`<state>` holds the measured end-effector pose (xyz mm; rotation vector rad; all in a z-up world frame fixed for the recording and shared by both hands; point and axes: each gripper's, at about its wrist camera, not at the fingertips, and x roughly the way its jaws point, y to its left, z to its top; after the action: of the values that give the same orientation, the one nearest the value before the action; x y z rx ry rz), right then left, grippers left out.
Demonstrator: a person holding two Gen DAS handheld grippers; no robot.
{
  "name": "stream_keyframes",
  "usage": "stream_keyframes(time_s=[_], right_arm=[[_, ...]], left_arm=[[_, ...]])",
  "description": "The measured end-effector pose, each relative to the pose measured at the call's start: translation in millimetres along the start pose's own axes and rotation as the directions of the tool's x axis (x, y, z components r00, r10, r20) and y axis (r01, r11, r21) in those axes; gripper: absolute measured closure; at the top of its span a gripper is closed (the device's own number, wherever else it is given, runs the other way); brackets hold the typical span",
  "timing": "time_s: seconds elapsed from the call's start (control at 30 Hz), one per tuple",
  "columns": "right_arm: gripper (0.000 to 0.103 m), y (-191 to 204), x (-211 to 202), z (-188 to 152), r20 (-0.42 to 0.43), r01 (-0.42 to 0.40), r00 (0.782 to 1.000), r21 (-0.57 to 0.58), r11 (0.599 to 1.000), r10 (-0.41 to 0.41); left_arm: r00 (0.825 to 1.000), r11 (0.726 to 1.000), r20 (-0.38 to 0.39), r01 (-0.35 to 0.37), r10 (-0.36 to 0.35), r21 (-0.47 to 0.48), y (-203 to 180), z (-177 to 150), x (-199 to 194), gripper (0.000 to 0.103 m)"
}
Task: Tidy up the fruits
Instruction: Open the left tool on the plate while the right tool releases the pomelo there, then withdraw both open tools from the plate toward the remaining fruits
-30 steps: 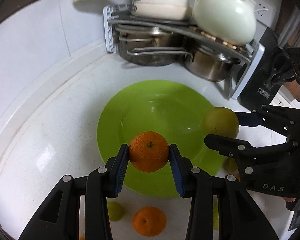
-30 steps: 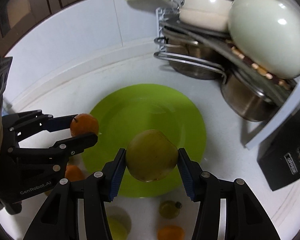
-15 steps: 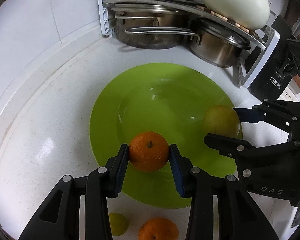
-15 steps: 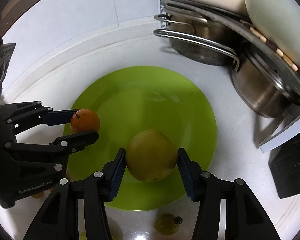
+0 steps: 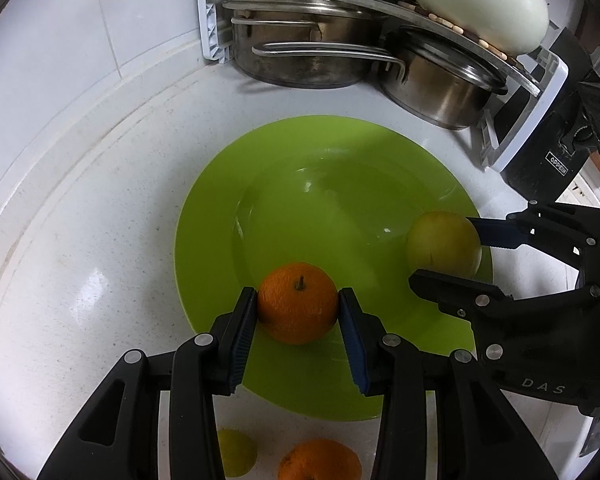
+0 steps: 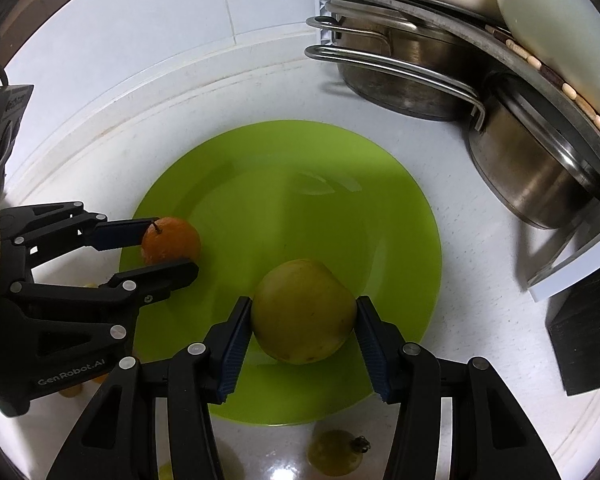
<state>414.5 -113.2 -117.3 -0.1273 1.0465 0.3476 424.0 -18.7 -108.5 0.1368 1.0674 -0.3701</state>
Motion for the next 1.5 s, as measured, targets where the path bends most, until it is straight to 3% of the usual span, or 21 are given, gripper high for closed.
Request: stream_keyframes(time_s=[0.23, 0.6, 0.8, 0.97, 1.13, 1.5], right_arm=[[0.050, -0.3, -0.7, -0.1, 0.011, -0.010, 1.000, 0.003, 1.000, 0.010], [0.050, 7.9, -44.7, -8.0, 0.121, 0.022, 0.992, 0.004, 1.000, -0.022], [0.037, 22.6, -88.0, -22.0, 0.241, 0.061, 0.969, 0.006, 0.998, -0.061], [0.028, 35.8, -122.6, -38.6, 0.317, 0.085, 0.944, 0.024, 0.996, -0.088], [0.022, 49.2, -149.4, -56.8, 0.384, 0.116, 0.916, 0.031, 0.993, -0.119], [0.019, 71.3, -178.3, -102.7, 0.464, 0.112, 0.876, 0.068, 0.991, -0.131]], left_arm=[[1.000, 1.000, 0.009, -0.001, 0.001, -0.003, -0.5, -0.7, -2.8, 0.062], [0.989, 0.999, 0.139, -0.041, 0.041, -0.002, -5.5, -11.0, -58.8, 0.043], [0.964, 0.997, 0.252, -0.080, 0.080, -0.010, -7.6, -29.7, -107.4, 0.027], [0.922, 0.987, 0.354, -0.153, 0.157, -0.040, -11.0, -50.3, -145.9, 0.015], [0.894, 0.982, 0.408, -0.170, 0.186, -0.076, -10.9, -72.5, -175.5, 0.005], [0.876, 0.976, 0.432, -0.173, 0.213, -0.131, -16.1, -132.1, -200.3, 0.004]])
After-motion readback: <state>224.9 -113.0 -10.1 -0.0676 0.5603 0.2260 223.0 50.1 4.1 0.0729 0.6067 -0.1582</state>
